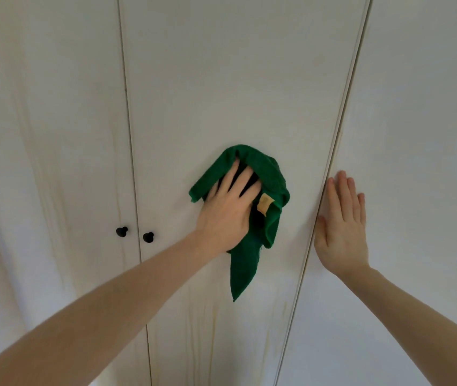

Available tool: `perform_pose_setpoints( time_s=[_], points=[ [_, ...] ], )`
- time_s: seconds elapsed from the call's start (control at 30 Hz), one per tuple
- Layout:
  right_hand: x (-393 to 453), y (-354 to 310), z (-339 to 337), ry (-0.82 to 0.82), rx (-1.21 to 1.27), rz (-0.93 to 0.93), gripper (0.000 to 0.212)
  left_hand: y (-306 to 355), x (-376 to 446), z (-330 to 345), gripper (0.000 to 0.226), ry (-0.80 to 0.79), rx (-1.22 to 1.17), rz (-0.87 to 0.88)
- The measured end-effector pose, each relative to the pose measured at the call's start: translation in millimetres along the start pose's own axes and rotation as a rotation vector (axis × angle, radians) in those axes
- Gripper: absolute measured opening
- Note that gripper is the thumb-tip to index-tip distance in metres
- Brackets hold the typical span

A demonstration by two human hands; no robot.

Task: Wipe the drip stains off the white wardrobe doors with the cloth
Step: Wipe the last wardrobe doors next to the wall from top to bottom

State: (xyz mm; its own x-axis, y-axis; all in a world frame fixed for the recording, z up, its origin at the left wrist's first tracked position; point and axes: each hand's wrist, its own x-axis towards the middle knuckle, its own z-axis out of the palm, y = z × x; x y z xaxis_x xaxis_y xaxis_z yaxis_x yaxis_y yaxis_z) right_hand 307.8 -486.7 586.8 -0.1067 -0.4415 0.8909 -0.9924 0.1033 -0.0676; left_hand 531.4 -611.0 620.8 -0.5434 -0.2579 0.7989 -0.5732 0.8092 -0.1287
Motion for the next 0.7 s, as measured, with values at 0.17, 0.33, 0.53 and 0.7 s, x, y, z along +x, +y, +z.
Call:
perform_pose_setpoints(
  time_s=[0.17, 0.33, 0.53, 0.7],
  points=[
    [-3, 1, 4, -0.003, 0.003, 0.008, 0.070, -5, -28, 22, 0.046, -0.065, -0.003, 0.035],
    [-5, -4, 11, 0.005, 0.007, 0.054, 0.070, 1, -81, 53, 0.049, -0.155, 0.000, 0.096],
    [-4, -4, 15, 0.003, 0.009, 0.083, 0.072, -6, -161, 85, 0.060, -0.399, 0.012, 0.194],
    [-5, -5, 9, -0.022, 0.000, 0.072, 0.072, -17, -206, 93, 0.073, -0.520, 0.028, 0.172]
  ],
)
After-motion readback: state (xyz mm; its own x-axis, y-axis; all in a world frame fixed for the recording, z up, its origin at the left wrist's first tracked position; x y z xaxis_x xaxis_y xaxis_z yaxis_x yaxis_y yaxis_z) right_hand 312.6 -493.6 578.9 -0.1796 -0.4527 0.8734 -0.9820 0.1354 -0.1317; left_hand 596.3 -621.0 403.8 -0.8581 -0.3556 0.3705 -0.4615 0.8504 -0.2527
